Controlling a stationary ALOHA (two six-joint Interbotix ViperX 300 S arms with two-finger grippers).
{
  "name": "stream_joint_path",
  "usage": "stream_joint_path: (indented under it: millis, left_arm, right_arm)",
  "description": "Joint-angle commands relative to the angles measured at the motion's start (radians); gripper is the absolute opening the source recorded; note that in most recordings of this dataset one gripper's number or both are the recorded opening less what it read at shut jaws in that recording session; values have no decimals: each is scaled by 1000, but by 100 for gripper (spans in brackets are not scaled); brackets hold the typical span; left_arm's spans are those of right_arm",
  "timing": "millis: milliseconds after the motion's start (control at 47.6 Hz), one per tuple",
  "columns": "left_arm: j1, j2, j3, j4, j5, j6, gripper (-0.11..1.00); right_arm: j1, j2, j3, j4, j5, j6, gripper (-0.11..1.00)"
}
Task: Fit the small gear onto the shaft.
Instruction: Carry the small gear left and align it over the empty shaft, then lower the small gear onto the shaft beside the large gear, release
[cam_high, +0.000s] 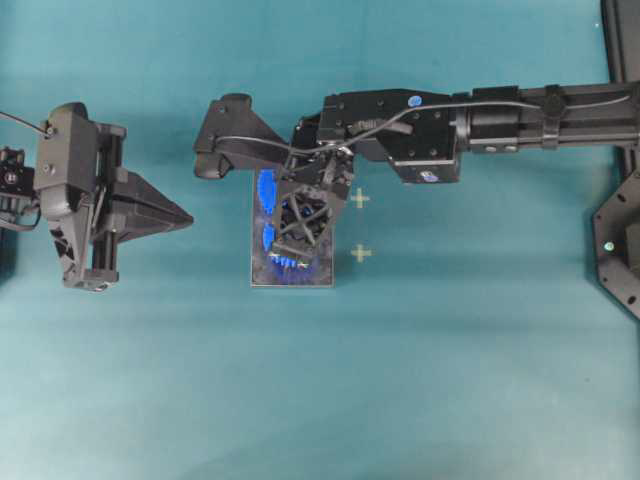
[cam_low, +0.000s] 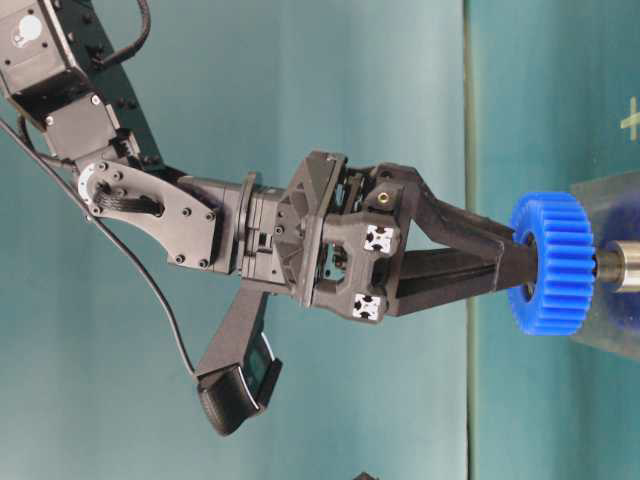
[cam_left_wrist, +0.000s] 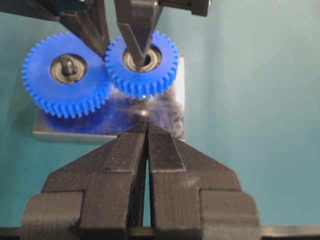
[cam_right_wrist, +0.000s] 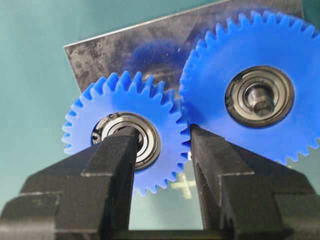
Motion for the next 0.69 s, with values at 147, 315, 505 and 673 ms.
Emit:
stream_joint_path:
  millis: [147, 315, 505, 673]
  left_arm:
    - [-3, -5, -6, 2, -9, -2, 0]
    - [-2, -5, -6, 2, -9, -2, 0]
    - [-2, 3, -5, 2, -9, -2, 0]
    - [-2, 3, -6, 2, -11, -2, 0]
  right_arm:
    - [2, -9, -12, 55, 6, -3, 36]
    - [5, -9, -14, 57, 15, -8, 37]
    - [0, -3, -12, 55, 18, 2, 76]
    - [-3, -9, -35, 48, 15, 0, 67]
